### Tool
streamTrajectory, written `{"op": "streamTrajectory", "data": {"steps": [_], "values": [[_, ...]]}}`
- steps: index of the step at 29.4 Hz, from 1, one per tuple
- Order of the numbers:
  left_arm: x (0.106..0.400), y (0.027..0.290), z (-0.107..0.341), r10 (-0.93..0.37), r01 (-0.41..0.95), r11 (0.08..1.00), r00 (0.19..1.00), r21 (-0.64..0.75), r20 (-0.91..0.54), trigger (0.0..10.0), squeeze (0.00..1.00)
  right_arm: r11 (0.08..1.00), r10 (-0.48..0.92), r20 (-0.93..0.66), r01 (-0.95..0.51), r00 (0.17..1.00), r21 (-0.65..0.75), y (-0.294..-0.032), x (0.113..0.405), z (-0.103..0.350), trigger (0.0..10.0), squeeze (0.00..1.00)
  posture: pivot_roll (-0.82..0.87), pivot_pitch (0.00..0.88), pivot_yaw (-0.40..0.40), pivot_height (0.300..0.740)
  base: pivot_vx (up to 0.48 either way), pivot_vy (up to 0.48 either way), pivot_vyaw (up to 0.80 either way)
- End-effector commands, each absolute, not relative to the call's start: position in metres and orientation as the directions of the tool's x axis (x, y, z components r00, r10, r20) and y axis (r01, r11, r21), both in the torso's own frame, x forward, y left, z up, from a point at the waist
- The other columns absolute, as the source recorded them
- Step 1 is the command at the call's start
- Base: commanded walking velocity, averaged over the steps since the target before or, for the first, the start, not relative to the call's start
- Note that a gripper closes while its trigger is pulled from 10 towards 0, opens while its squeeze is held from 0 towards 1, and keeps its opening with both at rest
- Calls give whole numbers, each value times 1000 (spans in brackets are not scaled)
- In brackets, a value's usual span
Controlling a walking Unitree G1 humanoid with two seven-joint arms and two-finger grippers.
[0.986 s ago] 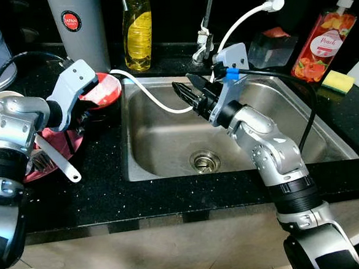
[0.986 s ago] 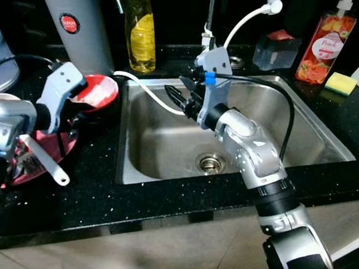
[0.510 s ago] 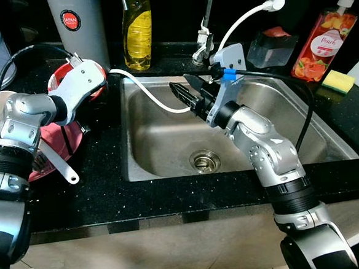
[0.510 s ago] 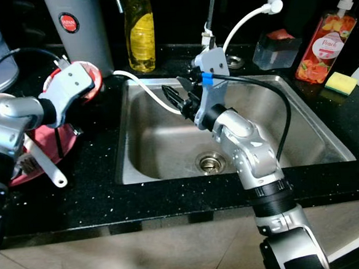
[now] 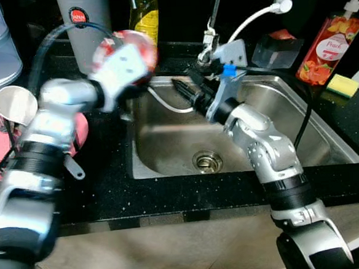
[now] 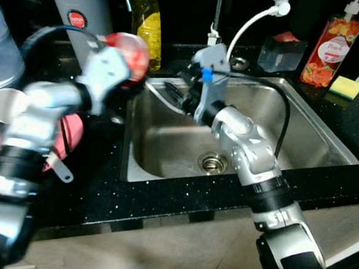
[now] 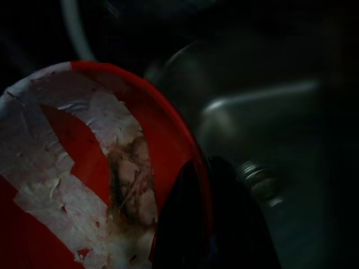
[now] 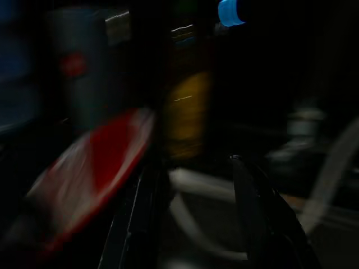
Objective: Kitchen organization
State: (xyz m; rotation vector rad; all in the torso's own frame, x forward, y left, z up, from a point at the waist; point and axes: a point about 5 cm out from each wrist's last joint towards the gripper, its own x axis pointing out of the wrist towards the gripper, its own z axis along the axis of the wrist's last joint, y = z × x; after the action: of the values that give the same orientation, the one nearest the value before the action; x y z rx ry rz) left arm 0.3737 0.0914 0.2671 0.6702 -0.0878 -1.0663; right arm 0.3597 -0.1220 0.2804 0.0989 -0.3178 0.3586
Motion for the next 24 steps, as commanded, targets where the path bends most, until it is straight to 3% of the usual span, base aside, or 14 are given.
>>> {"op": "streamTrajectory", "data": {"steps": [1,8,9,10,11,17,21,22,24], "values": [[375,77,255,-836,820,277,463,501,-295,10000,0,966,210,335,-248,919,76,-143,364,283,10000,0,201,0,-93,740,0,0,0],[377,65,216,-802,877,246,423,413,-422,10000,0,982,111,337,-155,935,106,-163,363,283,10000,0,188,0,-79,740,0,0,0],[377,65,211,-797,883,250,421,398,-433,10000,635,983,105,334,-149,937,108,-163,362,282,10000,0,188,0,-74,740,0,0,0],[377,66,208,-795,886,253,419,388,-439,10000,635,983,101,333,-145,938,109,-163,362,281,10000,0,188,0,-73,740,0,0,0],[377,65,206,-795,891,262,417,370,-440,10000,1000,984,96,331,-140,939,113,-163,362,279,10000,0,189,0,-70,740,0,0,0],[378,64,202,-804,901,289,413,324,-429,10000,1000,983,86,328,-133,941,125,-161,362,276,10000,0,193,0,-68,740,0,0,0],[382,65,238,-845,845,384,484,373,-228,10000,1000,981,95,327,-144,940,127,-156,362,276,10000,0,198,0,-70,740,0,0,0],[385,70,252,-823,795,444,544,413,-164,10000,0,981,103,328,-151,939,124,-155,362,276,10000,0,197,0,-72,740,0,0,0],[387,87,271,-752,701,519,647,489,-128,10000,0,979,127,328,-172,936,112,-152,361,276,10000,0,201,0,-71,740,0,0,0]]}}
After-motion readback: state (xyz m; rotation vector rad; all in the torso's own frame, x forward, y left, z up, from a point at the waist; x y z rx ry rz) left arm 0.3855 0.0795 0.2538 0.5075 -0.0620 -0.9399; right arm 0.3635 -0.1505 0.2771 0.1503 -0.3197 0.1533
